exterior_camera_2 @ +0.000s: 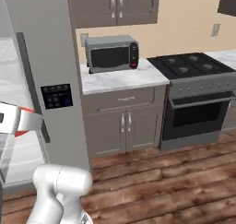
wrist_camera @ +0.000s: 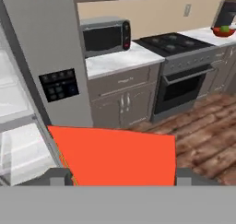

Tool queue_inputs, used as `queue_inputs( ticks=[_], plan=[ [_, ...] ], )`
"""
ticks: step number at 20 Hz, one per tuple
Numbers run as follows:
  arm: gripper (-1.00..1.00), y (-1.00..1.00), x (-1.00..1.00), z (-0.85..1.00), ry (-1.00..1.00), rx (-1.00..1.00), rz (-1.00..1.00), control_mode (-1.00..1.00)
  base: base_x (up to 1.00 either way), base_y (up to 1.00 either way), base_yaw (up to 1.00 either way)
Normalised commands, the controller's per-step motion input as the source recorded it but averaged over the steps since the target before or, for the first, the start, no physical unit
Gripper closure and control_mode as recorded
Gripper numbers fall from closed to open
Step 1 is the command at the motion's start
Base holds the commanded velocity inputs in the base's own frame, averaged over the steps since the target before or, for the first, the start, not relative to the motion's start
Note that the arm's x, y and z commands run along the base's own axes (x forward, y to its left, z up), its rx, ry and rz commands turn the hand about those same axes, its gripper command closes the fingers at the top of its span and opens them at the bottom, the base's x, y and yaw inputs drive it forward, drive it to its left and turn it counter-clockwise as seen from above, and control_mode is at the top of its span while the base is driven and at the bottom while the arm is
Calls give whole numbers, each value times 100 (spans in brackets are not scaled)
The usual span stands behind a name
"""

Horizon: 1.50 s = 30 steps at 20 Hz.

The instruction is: Pick the cheese from the fridge and the cheese grater from the cabinet and place them next to the salad bowl.

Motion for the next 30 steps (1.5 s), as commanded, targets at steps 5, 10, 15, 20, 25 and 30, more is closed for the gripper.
queue_inputs(
  ticks=[5,10,15,20,25,30],
  plan=[
    [100,0,0,0,0,0,0,100,-3,-11,-87],
    [100,0,0,0,0,0,0,100,6,-52,-80],
    [100,0,0,0,0,0,0,100,93,-83,-20],
    [100,0,0,0,0,0,0,100,100,16,-15],
    [100,0,0,0,0,0,0,100,99,83,-25],
    [100,0,0,0,0,0,0,100,95,6,-24]
  ],
)
